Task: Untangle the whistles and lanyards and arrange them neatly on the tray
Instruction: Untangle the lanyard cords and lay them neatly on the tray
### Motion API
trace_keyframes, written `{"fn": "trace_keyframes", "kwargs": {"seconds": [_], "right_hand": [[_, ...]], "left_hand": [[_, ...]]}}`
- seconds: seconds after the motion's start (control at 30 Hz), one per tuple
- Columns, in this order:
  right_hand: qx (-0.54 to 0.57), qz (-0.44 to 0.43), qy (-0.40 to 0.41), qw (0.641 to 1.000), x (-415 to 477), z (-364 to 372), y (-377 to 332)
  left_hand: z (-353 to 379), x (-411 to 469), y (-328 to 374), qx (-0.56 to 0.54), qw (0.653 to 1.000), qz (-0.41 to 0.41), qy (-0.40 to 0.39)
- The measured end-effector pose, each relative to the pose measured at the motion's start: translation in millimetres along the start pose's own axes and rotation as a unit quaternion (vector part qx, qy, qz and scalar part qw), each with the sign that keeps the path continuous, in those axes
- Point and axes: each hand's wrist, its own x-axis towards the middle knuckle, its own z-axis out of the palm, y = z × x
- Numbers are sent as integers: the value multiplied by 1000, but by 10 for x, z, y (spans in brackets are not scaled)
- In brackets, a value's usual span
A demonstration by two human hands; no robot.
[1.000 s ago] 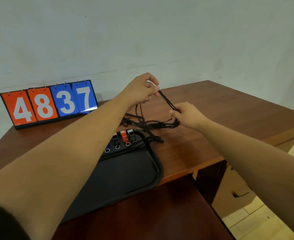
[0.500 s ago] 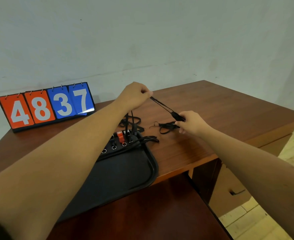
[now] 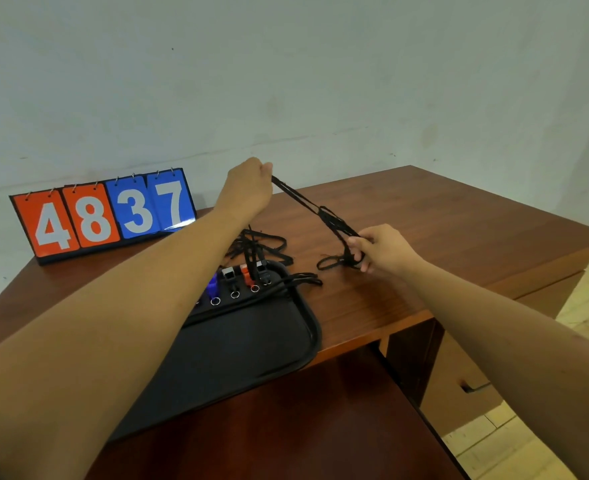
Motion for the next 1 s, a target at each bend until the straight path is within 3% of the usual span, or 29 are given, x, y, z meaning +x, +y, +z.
{"fn": "trace_keyframes", "kwargs": {"seconds": [0.13,0.33,0.53,0.83,0.9,0.97,1.0], "right_hand": [[17,25,16,999,-21,-35,22],[-40,193,77,977,33,-102,144],[-114,227,137,958,12,-153,193],[-301,147,45,941,12,-144,-330],[-240,43,71,967,2,-191,-489],[-49,-51,75,995,-72,-200,-744],[69,-63,39,995,-135,-190,-901]], "left_hand": [[-71,2,-84,-23,999,-37,16],[-185,35,-147,-71,992,-81,60],[-334,84,-112,-199,962,-125,141],[-372,-131,60,-174,984,-2,-43],[-389,-170,112,-179,981,9,-75],[-407,-214,160,-175,979,25,-104],[-418,-237,179,-171,978,33,-115]]}}
